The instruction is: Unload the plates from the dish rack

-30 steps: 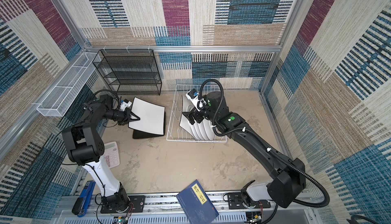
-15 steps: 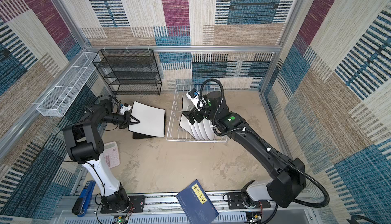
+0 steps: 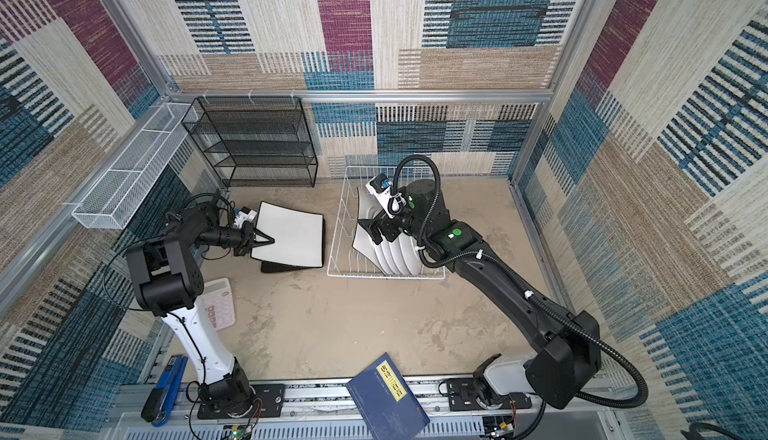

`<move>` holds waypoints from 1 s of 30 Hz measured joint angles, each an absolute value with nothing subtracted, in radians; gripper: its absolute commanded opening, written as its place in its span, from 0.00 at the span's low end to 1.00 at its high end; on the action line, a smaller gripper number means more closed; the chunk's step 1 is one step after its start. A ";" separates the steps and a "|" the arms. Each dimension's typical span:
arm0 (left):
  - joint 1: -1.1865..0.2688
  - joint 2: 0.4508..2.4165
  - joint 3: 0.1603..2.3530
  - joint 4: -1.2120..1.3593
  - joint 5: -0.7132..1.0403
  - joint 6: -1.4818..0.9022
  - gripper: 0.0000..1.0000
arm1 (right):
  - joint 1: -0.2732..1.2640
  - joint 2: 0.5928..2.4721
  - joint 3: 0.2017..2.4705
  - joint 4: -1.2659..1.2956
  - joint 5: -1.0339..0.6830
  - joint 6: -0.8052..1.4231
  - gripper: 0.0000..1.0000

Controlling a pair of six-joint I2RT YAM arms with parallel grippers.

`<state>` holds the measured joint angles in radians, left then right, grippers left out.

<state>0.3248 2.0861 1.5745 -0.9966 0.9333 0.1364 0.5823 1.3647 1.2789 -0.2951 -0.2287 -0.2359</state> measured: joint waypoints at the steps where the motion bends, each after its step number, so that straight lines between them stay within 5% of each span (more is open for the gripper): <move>1: 0.325 2.091 1.576 -0.999 0.939 0.138 0.01 | 0.582 1.364 1.277 -0.293 -0.229 -0.236 0.99; 30: 0.347 2.154 1.599 -1.011 0.826 0.142 0.54 | 0.583 1.357 1.269 -0.290 -0.236 -0.231 0.99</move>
